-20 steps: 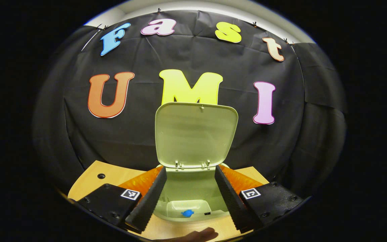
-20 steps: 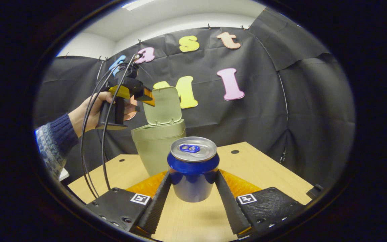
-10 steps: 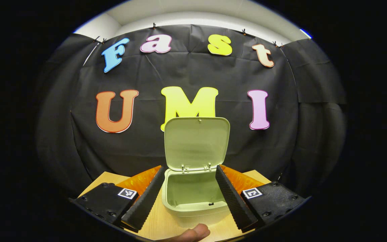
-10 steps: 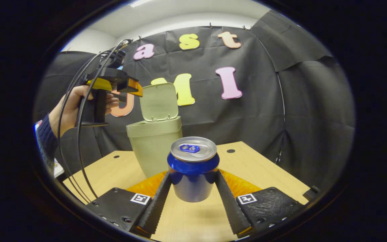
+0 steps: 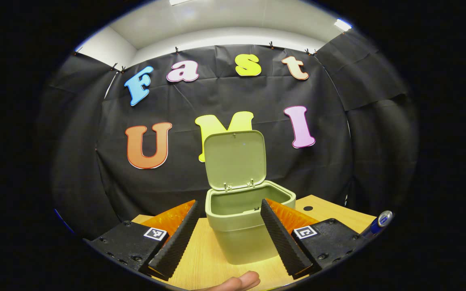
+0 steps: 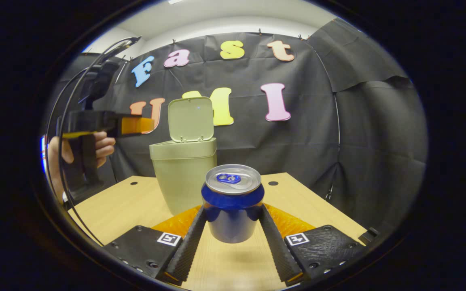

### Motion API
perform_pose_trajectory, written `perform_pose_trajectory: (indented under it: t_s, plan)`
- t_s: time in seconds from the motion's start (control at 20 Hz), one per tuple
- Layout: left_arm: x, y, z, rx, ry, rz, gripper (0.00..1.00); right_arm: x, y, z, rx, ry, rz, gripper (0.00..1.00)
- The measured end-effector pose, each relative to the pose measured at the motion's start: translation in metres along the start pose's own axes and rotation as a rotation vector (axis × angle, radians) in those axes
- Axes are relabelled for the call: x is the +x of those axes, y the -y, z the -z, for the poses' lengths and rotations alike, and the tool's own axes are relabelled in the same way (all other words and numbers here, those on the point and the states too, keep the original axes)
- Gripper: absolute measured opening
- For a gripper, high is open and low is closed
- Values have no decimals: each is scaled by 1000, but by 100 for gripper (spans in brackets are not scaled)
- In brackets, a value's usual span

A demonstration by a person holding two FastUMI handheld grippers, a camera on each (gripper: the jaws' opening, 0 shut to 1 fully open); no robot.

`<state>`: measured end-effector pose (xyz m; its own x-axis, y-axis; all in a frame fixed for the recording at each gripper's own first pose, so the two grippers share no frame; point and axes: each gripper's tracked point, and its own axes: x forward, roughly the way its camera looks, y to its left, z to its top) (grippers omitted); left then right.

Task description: Press the lid of the desktop garbage bin to open it, pick up the crumpled paper on the desktop and throw it into the bin, then pick up the pop can on the desktop and drop it into the bin, and finally close the garbage bin lid.

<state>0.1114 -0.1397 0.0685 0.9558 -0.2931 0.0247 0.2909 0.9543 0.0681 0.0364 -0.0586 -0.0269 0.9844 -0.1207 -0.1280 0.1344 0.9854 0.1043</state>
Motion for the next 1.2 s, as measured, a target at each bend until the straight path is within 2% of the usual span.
perform_pose_trajectory:
  t_s: [0.3,0.35,0.4,0.65,0.85,0.95,1.05,1.2]
  plan:
    - [-40,-47,55,33,-73,-143,99,-4,-7,-1,-34,16,-4,79]
    - [-45,-48,62,17,-84,-146,95,-5,-8,0,-38,14,-5,79]
    - [-49,-48,70,2,-86,-142,99,-7,-10,0,-42,13,-7,79]
    - [-79,-47,91,-74,-99,-144,99,-17,-21,8,-82,-6,-35,79]
    - [-93,-55,98,-79,-92,-154,99,-24,-25,8,-94,-29,-53,79]
    - [-98,-60,100,-72,-87,-157,99,-29,-26,-1,-110,-20,-46,79]
    - [-105,-58,103,-85,-90,-146,99,-36,-38,-13,-116,-14,-86,78]
    - [-105,-55,103,-63,-95,-121,99,-43,-49,-42,-136,1,-97,79]
